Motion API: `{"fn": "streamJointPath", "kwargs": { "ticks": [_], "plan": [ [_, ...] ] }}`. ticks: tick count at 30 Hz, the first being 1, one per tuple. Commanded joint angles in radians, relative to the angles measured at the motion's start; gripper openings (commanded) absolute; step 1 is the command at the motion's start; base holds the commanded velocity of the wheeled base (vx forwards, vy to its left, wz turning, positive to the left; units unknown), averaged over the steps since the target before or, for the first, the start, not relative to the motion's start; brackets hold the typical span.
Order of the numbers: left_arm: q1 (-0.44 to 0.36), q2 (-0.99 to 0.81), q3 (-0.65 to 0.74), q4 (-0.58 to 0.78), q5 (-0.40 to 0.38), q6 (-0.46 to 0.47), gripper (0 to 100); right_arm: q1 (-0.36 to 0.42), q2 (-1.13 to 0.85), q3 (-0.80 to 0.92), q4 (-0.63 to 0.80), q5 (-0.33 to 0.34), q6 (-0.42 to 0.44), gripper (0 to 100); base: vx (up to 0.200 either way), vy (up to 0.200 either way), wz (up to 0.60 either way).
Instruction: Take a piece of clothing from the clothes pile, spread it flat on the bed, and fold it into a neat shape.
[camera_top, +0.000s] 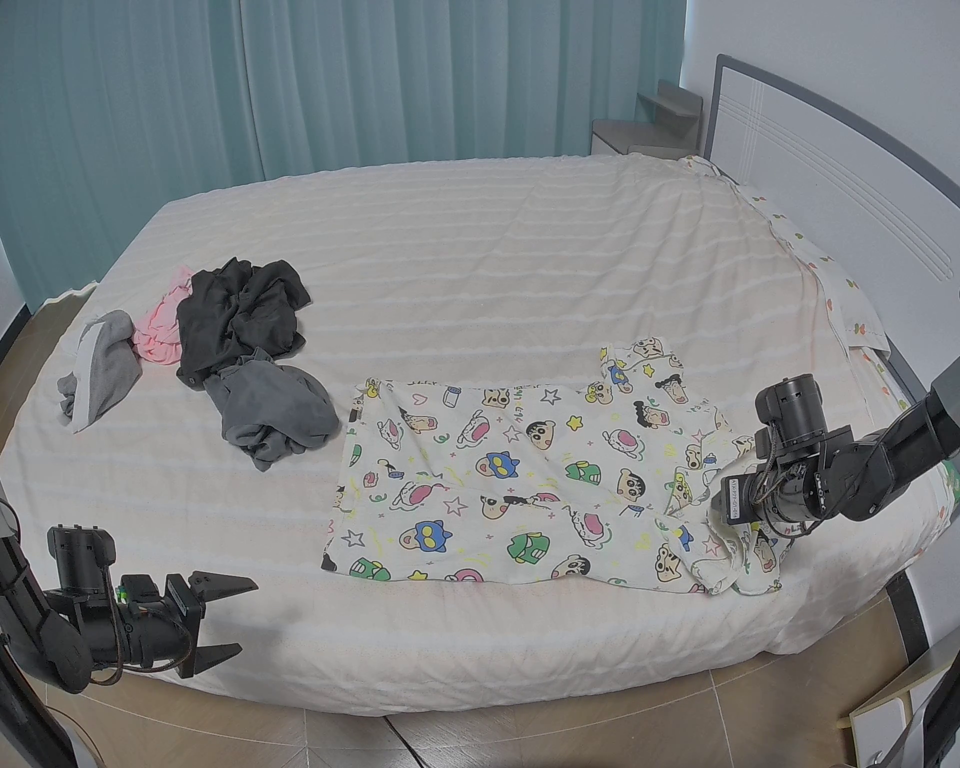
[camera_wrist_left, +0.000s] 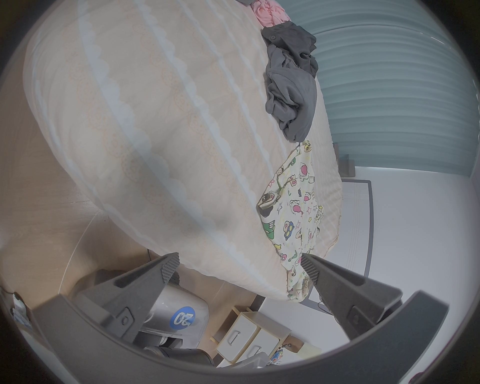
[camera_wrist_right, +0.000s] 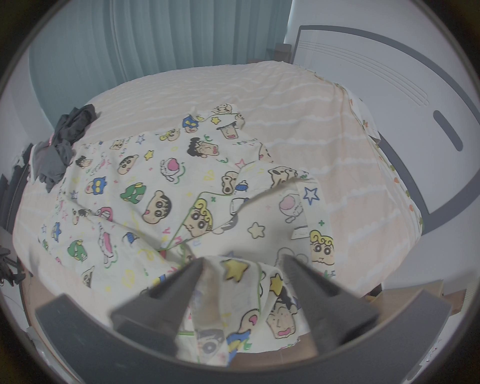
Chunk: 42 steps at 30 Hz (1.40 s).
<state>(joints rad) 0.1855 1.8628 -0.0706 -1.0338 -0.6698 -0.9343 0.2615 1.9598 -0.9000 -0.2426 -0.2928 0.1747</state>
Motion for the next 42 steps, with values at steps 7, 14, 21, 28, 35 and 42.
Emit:
{"fn": "streamJointPath", "kwargs": {
  "ticks": [7, 14, 21, 28, 35, 42],
  "plan": [
    [0.000, 0.003, 0.000, 0.000, -0.001, 0.000, 100, -0.004, -0.033, 0.010, 0.002, -0.039, 0.003, 0, 0.000, 0.000, 0.00],
    [0.000, 0.003, 0.000, 0.000, 0.001, 0.000, 100, -0.028, -0.133, 0.098, 0.002, -0.037, 0.023, 0, 0.000, 0.000, 0.00],
    [0.000, 0.003, 0.000, 0.000, 0.001, 0.000, 100, -0.087, -0.180, 0.248, -0.009, 0.014, 0.216, 0, 0.000, 0.000, 0.00],
    [0.000, 0.003, 0.000, 0.000, 0.001, 0.000, 100, -0.116, -0.208, 0.397, -0.069, 0.118, 0.318, 0, 0.000, 0.000, 0.00],
    [0.000, 0.003, 0.000, 0.000, 0.001, -0.001, 100, -0.117, -0.210, 0.472, -0.155, 0.149, 0.332, 0, 0.000, 0.000, 0.00],
    [0.000, 0.003, 0.000, 0.000, 0.001, 0.000, 100, -0.111, -0.217, 0.504, -0.156, 0.198, 0.393, 100, 0.000, 0.000, 0.00]
  ]
}}
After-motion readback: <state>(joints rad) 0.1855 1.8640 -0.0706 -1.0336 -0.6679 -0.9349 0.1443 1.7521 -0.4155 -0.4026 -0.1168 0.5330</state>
